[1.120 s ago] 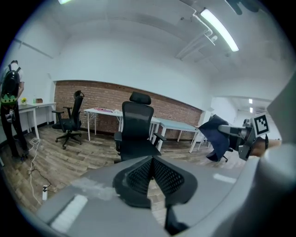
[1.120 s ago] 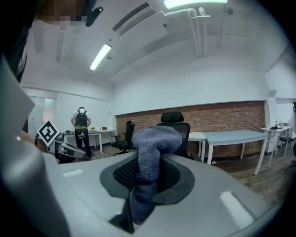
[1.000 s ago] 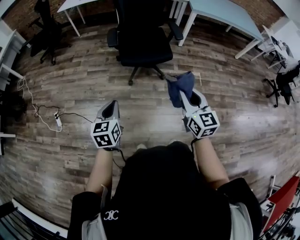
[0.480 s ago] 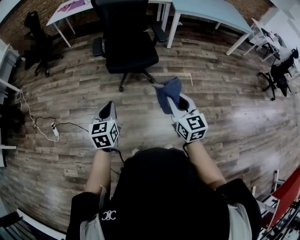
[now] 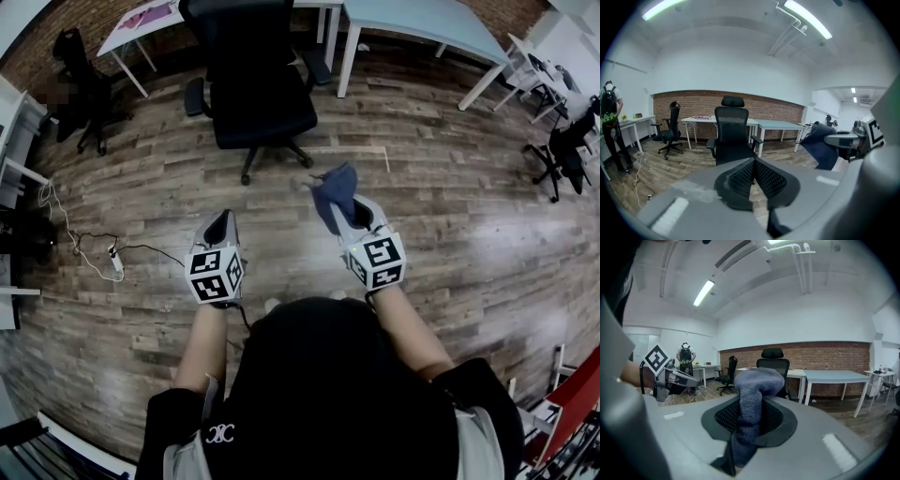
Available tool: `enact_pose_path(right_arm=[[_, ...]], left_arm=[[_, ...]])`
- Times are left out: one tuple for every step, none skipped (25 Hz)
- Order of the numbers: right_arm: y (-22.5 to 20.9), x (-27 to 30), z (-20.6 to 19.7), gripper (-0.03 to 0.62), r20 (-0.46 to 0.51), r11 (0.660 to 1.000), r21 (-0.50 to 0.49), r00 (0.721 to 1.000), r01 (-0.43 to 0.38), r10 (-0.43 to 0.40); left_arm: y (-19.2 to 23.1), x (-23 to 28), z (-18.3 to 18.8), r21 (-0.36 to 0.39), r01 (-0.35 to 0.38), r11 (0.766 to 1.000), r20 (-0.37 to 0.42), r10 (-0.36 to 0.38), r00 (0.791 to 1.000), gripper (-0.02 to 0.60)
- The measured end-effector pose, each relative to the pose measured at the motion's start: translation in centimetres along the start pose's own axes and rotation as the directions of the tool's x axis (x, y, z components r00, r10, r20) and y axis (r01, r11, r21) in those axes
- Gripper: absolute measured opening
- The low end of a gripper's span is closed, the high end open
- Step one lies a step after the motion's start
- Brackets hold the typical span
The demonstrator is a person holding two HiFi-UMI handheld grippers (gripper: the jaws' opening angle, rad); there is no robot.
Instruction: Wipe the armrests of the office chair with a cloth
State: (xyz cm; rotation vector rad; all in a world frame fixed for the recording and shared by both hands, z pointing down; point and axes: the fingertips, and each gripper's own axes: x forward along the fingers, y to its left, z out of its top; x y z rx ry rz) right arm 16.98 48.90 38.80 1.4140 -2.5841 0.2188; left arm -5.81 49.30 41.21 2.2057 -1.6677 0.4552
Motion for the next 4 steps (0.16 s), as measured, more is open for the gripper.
enact_pose_path(right_arm=[[-0.18, -0.18, -0.08, 0.078, 0.004, 1.0, 0.008, 1.0, -0.005, 0.005], [-0.33, -0.33, -0.17, 0.078, 0.009, 1.0, 0.016, 1.0, -0.009, 0.009], [-0.45, -0.46, -0.26, 0.078, 0.013, 1.0, 0.024, 1.0, -0.014, 0.013], [-0.56, -0.58, -0.34, 0.078, 0.018, 0.999, 0.032, 1.0, -0.018, 0.017]], left_arm=[[-0.3, -0.01, -0.17, -0.002, -0.001, 1.0, -0.003, 0.001, 1.0, 0.006], [-0.57, -0.04, -0.3, -0.004, -0.002, 1.0, -0.005, 0.002, 1.0, 0.006], [-0.81, -0.07, -0.42, -0.004, -0.003, 1.0, -0.005, 0.003, 1.0, 0.006], [-1.04, -0.11, -0.52, -0.005, -0.003, 1.0, -0.006, 0.003, 1.0, 0.006]])
